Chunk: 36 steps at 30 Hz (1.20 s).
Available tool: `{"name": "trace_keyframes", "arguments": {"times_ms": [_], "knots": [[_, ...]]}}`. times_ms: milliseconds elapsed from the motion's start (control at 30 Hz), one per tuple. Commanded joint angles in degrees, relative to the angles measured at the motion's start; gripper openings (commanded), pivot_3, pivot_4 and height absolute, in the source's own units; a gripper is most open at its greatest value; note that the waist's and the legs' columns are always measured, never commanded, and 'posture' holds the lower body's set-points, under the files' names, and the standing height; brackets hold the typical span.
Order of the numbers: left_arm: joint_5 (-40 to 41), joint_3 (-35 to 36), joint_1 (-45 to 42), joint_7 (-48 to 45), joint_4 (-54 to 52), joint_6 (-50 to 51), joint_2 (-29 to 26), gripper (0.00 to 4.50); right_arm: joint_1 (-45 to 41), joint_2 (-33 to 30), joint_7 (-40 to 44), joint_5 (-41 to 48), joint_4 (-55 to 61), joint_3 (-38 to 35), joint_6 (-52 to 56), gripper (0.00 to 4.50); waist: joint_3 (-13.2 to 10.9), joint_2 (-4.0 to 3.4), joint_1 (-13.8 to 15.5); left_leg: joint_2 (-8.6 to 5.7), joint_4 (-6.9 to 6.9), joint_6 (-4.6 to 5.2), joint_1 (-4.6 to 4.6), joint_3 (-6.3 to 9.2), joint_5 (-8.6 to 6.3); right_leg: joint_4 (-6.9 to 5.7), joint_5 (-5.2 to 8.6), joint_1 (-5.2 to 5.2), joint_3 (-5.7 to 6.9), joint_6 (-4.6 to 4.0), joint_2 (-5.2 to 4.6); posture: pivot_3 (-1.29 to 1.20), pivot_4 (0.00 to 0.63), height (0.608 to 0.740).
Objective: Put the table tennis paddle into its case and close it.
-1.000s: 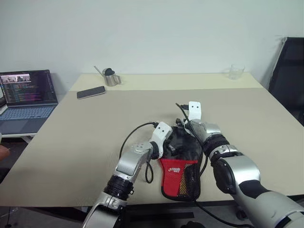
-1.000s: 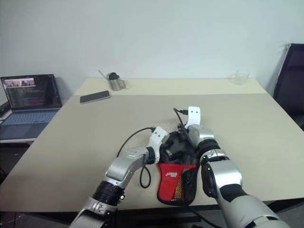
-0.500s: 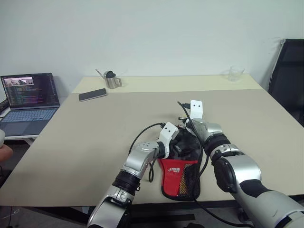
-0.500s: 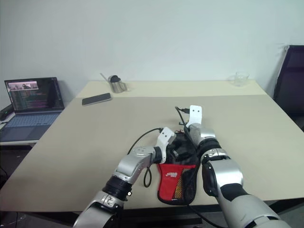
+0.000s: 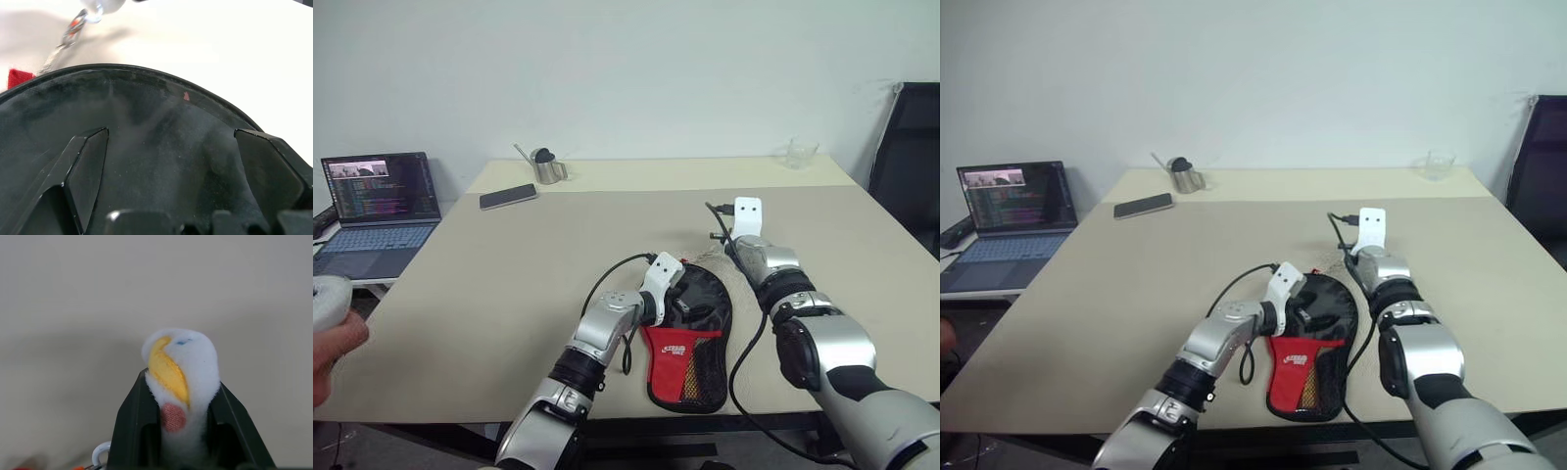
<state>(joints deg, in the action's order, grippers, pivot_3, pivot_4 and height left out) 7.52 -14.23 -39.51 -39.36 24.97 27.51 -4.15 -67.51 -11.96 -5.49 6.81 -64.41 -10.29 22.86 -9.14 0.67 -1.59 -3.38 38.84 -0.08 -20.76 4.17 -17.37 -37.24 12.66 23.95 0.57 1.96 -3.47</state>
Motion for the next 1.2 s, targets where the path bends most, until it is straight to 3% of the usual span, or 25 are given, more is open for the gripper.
{"name": "trace_keyframes", "arguments": {"times_ms": [33,200,367,500,667,767,900,1200], "knots": [[-2.2,-1.1,1.5,1.0,6.0,1.4,-0.1,4.5,1.2,-3.3,0.7,-1.5,5.9,0.7,0.9,0.55,0.0,0.0,0.1,0.0,0.0,0.0,0.0,0.0,0.0,0.01,0.0,-0.01,0.0,0.0,0.0,0.0,0.15,0.74],[-2.3,-0.9,0.4,1.4,8.5,0.3,0.4,4.5,10.6,-7.1,11.8,-2.2,23.7,6.4,10.5,0.55,0.0,-0.01,0.2,-0.03,0.01,0.04,0.08,0.09,0.0,0.14,-0.02,-0.22,0.11,0.05,0.01,0.0,0.15,0.74],[-2.6,-1.1,-0.3,1.0,10.0,-0.3,0.5,4.5,26.5,-18.1,32.8,0.1,54.6,17.8,20.8,0.55,0.0,-0.06,0.3,-0.02,0.01,0.15,0.19,0.16,-0.06,0.3,0.0,-0.42,0.2,0.11,0.15,0.0,0.15,0.74],[-3.1,-1.3,-1.2,0.6,11.5,-0.9,0.9,4.5,33.9,-25.5,40.7,-0.8,66.8,22.2,20.8,0.54,0.1,-0.07,0.2,0.0,-0.01,0.16,0.5,0.17,-0.07,0.32,0.24,-0.71,0.23,0.5,0.18,0.0,0.15,0.74],[-3.7,-1.4,-2.1,0.2,13.2,-1.7,1.3,4.5,39.0,-29.1,43.9,-1.4,71.6,21.7,16.7,0.54,0.0,0.02,0.8,-0.01,0.0,0.14,0.55,0.16,-0.07,0.37,0.3,-0.79,0.21,0.59,0.17,0.0,0.15,0.74],[-4.2,-1.9,-2.4,-0.2,13.9,-2.3,1.3,4.5,42.7,-30.9,46.1,-1.6,72.6,20.1,7.2,0.54,0.0,0.03,1.3,0.0,-0.01,0.13,0.55,0.17,-0.07,0.39,0.3,-0.78,0.2,0.59,0.17,0.0,0.15,0.74],[-4.8,-2.3,-2.7,-0.3,14.7,-3.2,0.9,4.5,50.9,-35.8,54.9,2.4,76.2,16.0,-4.5,0.54,0.0,0.06,1.7,-0.01,-0.03,0.11,0.51,0.18,-0.08,0.46,0.34,-0.77,0.21,0.65,0.16,0.0,0.15,0.74],[-6.2,-2.8,-3.2,-0.1,16.8,-4.5,1.5,4.5,59.8,-40.6,63.7,3.1,80.5,16.7,-8.0,0.53,0.0,0.11,2.0,0.0,-0.05,0.11,0.5,0.19,-0.09,0.5,0.38,-0.78,0.22,0.7,0.04,0.0,0.15,0.74]]}}
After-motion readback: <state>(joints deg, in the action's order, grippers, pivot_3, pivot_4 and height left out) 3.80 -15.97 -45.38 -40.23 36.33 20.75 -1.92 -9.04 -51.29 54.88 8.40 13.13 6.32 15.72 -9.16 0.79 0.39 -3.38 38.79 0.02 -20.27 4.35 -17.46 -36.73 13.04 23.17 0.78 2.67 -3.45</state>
